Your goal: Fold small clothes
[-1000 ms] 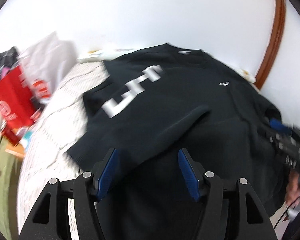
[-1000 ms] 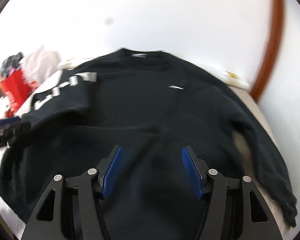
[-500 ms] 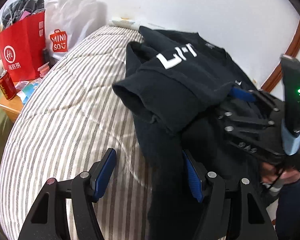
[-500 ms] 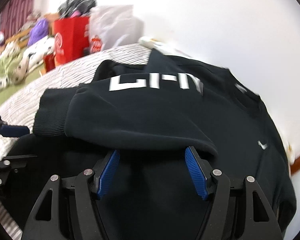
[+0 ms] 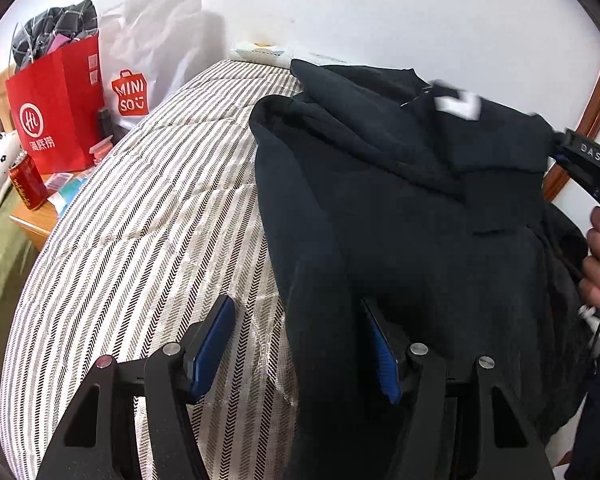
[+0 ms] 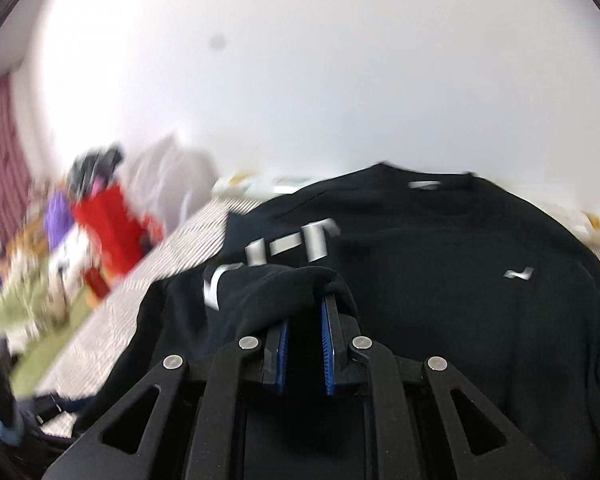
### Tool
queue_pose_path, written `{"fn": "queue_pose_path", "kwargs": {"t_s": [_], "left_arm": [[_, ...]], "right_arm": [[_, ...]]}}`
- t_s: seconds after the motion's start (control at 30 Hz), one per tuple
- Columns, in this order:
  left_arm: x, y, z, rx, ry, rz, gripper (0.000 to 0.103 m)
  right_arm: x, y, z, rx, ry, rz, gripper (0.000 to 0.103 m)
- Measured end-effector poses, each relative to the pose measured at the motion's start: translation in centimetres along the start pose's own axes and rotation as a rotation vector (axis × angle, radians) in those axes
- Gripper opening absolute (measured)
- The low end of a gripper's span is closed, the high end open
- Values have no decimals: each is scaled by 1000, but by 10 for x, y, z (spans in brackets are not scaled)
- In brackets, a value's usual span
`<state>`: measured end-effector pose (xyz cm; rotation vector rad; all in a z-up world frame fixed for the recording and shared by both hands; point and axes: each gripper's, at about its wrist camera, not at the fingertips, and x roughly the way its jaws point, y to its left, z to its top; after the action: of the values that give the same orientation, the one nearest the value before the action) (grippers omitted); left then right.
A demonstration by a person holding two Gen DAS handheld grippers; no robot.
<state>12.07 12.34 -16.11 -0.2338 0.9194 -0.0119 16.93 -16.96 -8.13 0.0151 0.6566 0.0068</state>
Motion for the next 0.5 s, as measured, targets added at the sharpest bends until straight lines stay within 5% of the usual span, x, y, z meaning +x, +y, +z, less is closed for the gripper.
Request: {"fn": "queue_pose_path", "kwargs": {"t_s": [0.3,0.4,0.47,0.5], "left_arm": [[1,-3,3,6,19,18,61],[1,-4,5,2,22,12,61],[3,-2,9,-8,27,-11,62],[5,-2,12,-16,30,-19,62]], "right_arm": [[-5,-96,-31,129,162,-220,20],[-21,-103,-41,149,156,-228,38],[-31,-95,-42,125,139,-183,63],[-31,-88,-42,96,141,-162,66]]}}
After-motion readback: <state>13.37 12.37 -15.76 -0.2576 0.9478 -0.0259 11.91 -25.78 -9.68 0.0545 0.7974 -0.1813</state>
